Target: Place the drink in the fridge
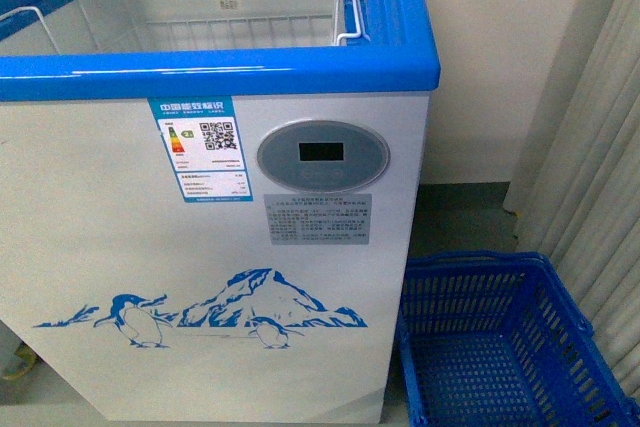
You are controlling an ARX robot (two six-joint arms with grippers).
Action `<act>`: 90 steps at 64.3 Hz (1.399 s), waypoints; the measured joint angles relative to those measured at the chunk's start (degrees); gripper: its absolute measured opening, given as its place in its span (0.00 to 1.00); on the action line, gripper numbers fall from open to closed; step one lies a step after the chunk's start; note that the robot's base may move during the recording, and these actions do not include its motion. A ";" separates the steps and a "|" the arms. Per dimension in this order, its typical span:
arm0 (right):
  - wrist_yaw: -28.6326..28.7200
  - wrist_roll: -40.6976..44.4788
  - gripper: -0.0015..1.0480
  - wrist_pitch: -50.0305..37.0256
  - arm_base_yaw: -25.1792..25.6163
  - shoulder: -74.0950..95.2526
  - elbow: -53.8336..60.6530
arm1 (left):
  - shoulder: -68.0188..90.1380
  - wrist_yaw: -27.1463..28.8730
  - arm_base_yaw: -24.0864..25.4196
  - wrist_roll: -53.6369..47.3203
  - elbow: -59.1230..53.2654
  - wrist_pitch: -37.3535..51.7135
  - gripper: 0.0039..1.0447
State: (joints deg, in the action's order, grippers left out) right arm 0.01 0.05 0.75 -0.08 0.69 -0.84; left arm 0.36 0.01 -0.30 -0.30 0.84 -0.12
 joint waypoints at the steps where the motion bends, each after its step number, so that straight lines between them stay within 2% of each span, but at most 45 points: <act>1: 0.00 0.00 0.40 0.00 0.00 0.00 0.00 | 0.00 0.00 0.00 0.00 0.00 0.00 0.02; 3: 0.02 0.00 0.40 0.00 0.00 0.00 0.00 | 0.00 0.02 0.00 0.13 -0.02 0.00 0.05; 12: 0.00 0.00 0.40 0.00 0.00 0.00 0.00 | 0.00 0.00 0.00 0.15 -0.02 0.00 0.36; 15: 0.00 0.00 0.40 0.00 0.00 0.00 0.00 | 0.00 0.00 0.00 0.15 0.00 0.00 0.43; 21: 0.00 0.00 0.40 0.00 0.00 0.00 0.00 | 0.00 0.00 0.00 0.15 -0.02 0.00 0.66; 33: 0.00 0.00 0.40 0.00 0.00 0.00 0.00 | 0.00 0.00 0.00 0.13 -0.02 0.00 0.93; 55: 0.44 0.39 0.40 -1.07 0.02 -0.13 0.15 | 0.00 0.02 0.00 0.15 -0.02 0.00 0.92; 61: 1.01 2.95 0.40 -15.76 -0.70 4.02 0.63 | 0.00 0.00 0.00 0.15 -0.02 0.00 0.92; 65: 0.68 4.66 0.40 -31.61 -1.95 12.22 0.37 | -0.02 0.04 0.00 0.15 0.00 0.00 0.92; 70: 0.70 5.95 0.40 -41.16 -3.87 20.85 -0.07 | -0.02 0.00 0.00 0.15 -0.02 0.00 0.92; 79: -0.90 8.94 0.40 -50.51 -8.22 39.69 -3.04 | -0.02 0.00 0.00 0.15 -0.02 0.00 0.92; 90: -3.85 12.46 0.40 -55.98 -12.79 59.36 -13.84 | -0.04 0.04 0.04 0.15 0.00 0.00 0.92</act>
State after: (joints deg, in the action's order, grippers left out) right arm -3.84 12.51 -55.22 -12.86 60.05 -14.68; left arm 0.32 0.05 -0.25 -0.14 0.84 -0.12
